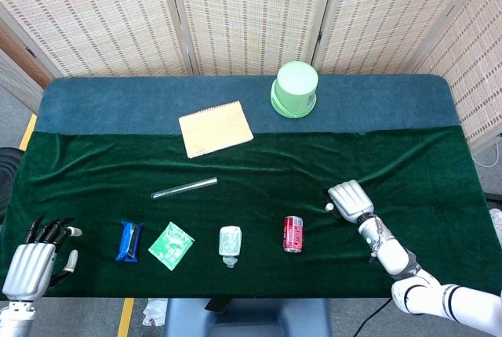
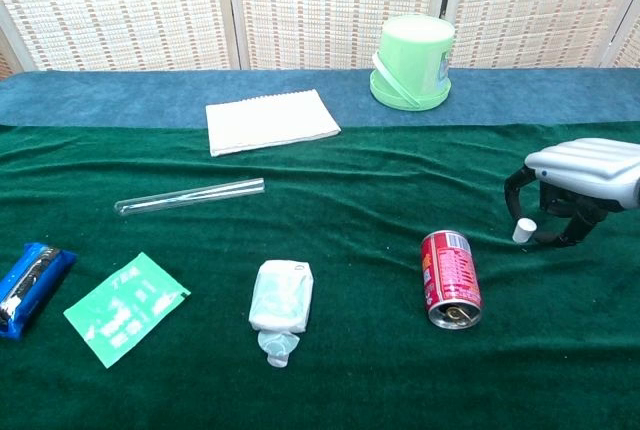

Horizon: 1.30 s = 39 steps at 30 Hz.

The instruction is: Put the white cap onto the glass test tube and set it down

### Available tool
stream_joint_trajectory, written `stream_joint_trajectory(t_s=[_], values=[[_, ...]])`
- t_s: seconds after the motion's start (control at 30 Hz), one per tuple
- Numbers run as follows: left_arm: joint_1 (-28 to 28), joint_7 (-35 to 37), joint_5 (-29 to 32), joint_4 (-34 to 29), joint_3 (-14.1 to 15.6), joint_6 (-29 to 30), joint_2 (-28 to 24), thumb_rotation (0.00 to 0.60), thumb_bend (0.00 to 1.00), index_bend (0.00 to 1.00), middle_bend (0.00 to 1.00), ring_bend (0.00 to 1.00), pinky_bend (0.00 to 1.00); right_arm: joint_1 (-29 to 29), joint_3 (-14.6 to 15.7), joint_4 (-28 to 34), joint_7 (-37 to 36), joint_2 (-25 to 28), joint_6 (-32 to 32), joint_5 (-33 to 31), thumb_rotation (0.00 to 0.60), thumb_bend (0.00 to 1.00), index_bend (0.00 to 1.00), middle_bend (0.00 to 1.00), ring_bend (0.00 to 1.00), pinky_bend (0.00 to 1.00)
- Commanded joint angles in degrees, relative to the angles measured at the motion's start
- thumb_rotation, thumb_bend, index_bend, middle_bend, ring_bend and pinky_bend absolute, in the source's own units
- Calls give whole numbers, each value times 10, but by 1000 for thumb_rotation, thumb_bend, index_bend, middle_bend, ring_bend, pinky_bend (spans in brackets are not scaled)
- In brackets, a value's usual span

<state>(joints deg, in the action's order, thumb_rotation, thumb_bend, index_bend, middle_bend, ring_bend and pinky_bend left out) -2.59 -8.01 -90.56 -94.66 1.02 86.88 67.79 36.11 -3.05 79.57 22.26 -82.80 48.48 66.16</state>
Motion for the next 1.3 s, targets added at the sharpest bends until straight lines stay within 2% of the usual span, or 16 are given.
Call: stream_joint_trajectory(t_s=[0.03, 0.43, 0.7, 0.97, 1.13, 1.3], values=[[0, 1, 1, 0, 0, 0, 0, 600, 516, 370, 250, 207, 2, 1, 0, 0, 2, -1, 0, -1, 600, 400, 456, 964, 1000, 1000], [-1, 2, 3, 2, -1, -3, 1, 600, 515, 363, 250, 206, 2, 4, 0, 0, 7, -5, 1, -9, 600, 447, 512, 964, 1000, 1000], [-11, -1, -3, 3, -3, -13, -6, 600, 516, 367, 250, 208, 3, 3, -4, 9, 0, 1, 11, -6, 600, 532, 647, 983, 1000, 1000], [-70, -2, -10, -13, -37, -60, -30, 600, 516, 393, 272, 243, 35, -13, -22, 97, -32, 80, 62, 27, 600, 576, 724, 991, 1000, 1000], [-131, -7, 10, -22, -68, -131, -31, 600, 518, 418, 349, 322, 115, -29, -31, 155, -50, 144, 95, 44, 600, 588, 734, 993, 1000, 1000], [-195, -38, 52, -31, -102, -204, -12, 600, 518, 427, 418, 405, 227, -42, -33, 183, -62, 185, 110, 47, 600, 589, 736, 993, 1000, 1000]])
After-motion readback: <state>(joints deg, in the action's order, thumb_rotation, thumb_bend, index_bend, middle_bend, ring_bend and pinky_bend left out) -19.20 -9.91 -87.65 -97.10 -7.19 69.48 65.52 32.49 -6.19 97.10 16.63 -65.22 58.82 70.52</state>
